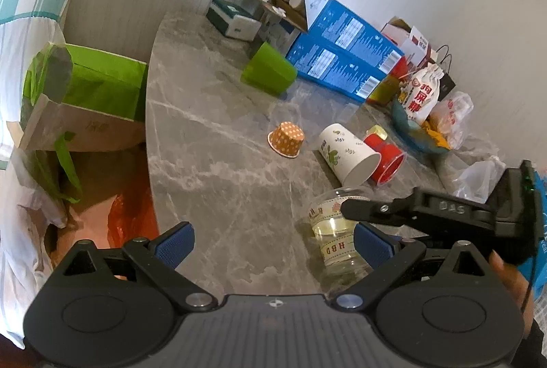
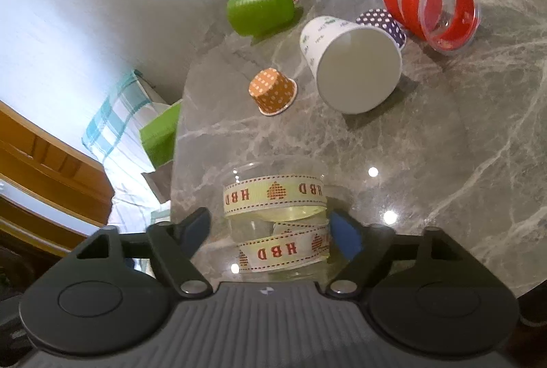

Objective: Flip cup upright
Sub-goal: 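Lift the clear HBD cup off the table with the right tool, then close the left tool on the HBD cup while the right tool opens and releases it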

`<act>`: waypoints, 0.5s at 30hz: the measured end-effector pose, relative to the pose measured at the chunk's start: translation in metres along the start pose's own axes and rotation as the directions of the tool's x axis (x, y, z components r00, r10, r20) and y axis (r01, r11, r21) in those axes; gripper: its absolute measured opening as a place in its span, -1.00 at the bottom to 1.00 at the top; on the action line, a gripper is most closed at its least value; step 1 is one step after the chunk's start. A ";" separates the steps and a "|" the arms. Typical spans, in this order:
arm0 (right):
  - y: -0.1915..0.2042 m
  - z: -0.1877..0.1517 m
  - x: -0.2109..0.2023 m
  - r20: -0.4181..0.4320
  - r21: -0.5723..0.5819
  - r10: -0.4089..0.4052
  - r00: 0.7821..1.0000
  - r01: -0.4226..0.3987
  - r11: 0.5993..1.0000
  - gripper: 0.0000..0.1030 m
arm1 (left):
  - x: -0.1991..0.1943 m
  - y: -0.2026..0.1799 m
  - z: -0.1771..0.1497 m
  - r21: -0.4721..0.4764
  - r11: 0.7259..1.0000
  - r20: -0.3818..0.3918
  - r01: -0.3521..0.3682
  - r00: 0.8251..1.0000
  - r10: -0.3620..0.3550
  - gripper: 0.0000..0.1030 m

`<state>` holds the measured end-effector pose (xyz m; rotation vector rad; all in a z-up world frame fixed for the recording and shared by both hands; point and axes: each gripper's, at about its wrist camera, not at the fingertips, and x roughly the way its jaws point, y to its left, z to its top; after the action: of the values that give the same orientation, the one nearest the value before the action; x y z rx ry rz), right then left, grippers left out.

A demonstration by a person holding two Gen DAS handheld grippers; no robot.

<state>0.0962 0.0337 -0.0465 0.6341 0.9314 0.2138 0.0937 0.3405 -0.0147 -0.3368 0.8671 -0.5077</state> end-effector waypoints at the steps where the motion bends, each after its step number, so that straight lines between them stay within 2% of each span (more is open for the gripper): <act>1: -0.001 0.000 -0.001 0.003 0.001 0.004 1.000 -0.004 1.000 0.63 | 0.002 -0.001 0.000 -0.001 1.000 -0.004 0.001 1.000 -0.001 0.95; 5: -0.009 0.000 -0.006 0.020 0.019 0.035 0.999 -0.035 0.999 0.63 | 0.007 -0.006 0.000 -0.001 1.000 -0.014 -0.006 1.000 0.006 0.95; 9: -0.017 -0.004 -0.027 0.103 0.036 0.052 0.993 -0.056 0.998 0.65 | 0.019 -0.020 0.004 0.010 1.000 -0.043 -0.011 0.999 0.011 0.95; 15: -0.049 -0.019 -0.065 0.229 0.085 0.042 0.973 -0.063 0.994 0.74 | 0.058 -0.052 0.017 -0.021 1.000 -0.153 -0.004 0.988 0.001 0.95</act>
<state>0.0377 -0.0258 -0.0394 0.7517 0.7073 0.1426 0.1234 0.2665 -0.0167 -0.3194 1.0226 -0.5274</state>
